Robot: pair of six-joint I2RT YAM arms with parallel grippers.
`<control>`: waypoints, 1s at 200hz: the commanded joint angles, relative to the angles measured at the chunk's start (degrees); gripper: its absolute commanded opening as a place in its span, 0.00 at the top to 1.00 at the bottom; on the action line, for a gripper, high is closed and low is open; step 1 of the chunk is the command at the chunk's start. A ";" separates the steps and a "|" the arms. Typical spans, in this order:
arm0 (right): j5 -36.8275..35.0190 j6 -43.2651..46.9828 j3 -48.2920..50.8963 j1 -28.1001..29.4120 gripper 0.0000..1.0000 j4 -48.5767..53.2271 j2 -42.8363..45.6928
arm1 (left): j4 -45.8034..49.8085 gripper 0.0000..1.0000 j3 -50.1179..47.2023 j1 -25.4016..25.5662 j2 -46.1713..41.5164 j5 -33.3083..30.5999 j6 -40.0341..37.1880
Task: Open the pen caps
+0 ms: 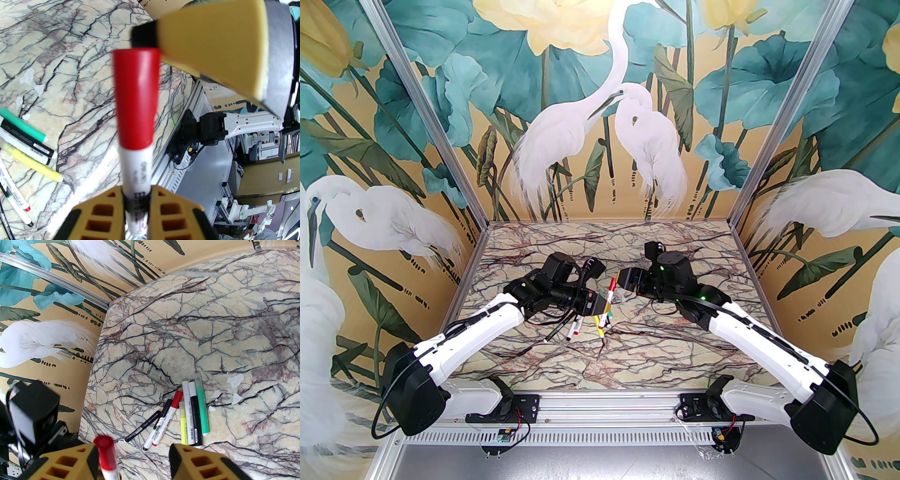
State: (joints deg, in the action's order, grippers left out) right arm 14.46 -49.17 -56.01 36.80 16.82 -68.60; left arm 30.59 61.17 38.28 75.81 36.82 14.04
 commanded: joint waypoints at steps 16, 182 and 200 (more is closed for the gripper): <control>1.80 -0.72 -1.80 1.34 0.48 -1.20 -1.69 | -1.88 0.83 2.11 1.68 1.49 1.58 -0.36; 1.36 -2.03 0.45 2.89 0.70 -3.28 -2.51 | -3.43 0.85 2.29 3.47 2.06 -0.91 0.87; 1.36 -2.03 0.63 2.86 0.70 -3.15 -2.59 | -3.60 0.85 2.38 3.47 1.90 -1.09 1.00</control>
State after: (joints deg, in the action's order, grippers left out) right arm 15.29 -50.85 -56.14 39.16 14.74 -70.67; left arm 28.84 62.54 41.54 78.06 36.58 14.35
